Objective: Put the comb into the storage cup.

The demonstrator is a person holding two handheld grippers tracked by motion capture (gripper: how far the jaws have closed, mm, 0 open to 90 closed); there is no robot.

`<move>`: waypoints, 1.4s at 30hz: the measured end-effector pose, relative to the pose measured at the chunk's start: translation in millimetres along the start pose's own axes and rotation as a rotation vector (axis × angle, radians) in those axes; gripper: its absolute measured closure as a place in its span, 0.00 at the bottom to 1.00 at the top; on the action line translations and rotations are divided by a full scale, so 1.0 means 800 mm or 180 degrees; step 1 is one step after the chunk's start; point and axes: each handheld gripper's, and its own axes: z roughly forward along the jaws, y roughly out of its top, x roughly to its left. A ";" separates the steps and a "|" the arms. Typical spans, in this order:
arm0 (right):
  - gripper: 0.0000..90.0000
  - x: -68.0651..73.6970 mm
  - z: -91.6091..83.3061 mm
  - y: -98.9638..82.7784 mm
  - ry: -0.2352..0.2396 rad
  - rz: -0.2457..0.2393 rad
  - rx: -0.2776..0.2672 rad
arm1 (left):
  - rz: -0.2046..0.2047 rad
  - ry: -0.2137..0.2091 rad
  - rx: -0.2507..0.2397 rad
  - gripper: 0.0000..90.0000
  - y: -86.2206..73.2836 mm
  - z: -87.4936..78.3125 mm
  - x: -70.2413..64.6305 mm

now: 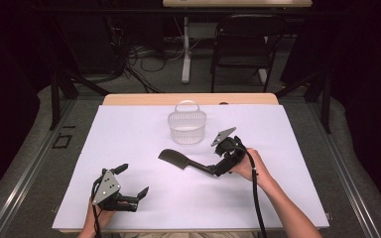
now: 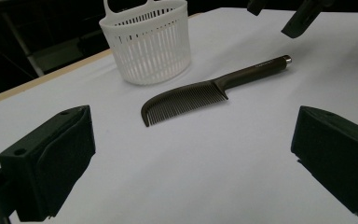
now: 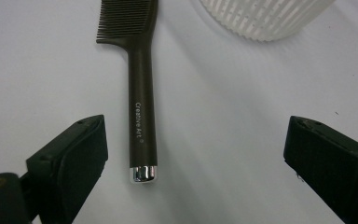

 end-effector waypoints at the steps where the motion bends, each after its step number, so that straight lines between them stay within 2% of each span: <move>1: 0.06 0.002 0.000 0.001 0.0009 0.0002 -0.0001 | 0.0000 0.0000 0.0002 0.00 0.000 0.000 0.000; 8: 0.02 0.009 0.003 0.011 0.0032 -0.0090 -0.0033 | -0.0002 0.0001 0.0010 0.00 0.000 0.001 0.000; 16: 0.00 0.014 0.012 0.022 0.0125 -0.0135 0.0122 | 0.0006 0.0025 -0.0005 0.00 0.000 -0.001 0.001; 24: 0.00 0.019 0.019 0.035 0.0174 -0.0188 0.0082 | 0.0014 0.0034 0.0000 0.00 0.000 -0.001 0.001; 34: 0.00 0.031 0.038 0.046 0.0235 -0.0240 0.0214 | 0.0010 0.0035 0.0008 0.00 0.000 -0.001 0.001; 39: 0.06 0.033 0.048 0.048 0.0236 -0.0280 0.0318 | 0.0010 0.0032 0.0014 0.00 0.000 -0.001 0.001; 42: 0.17 0.033 0.050 0.050 0.0194 -0.0301 0.0388 | 0.0003 0.0028 0.0016 0.00 0.000 -0.001 0.001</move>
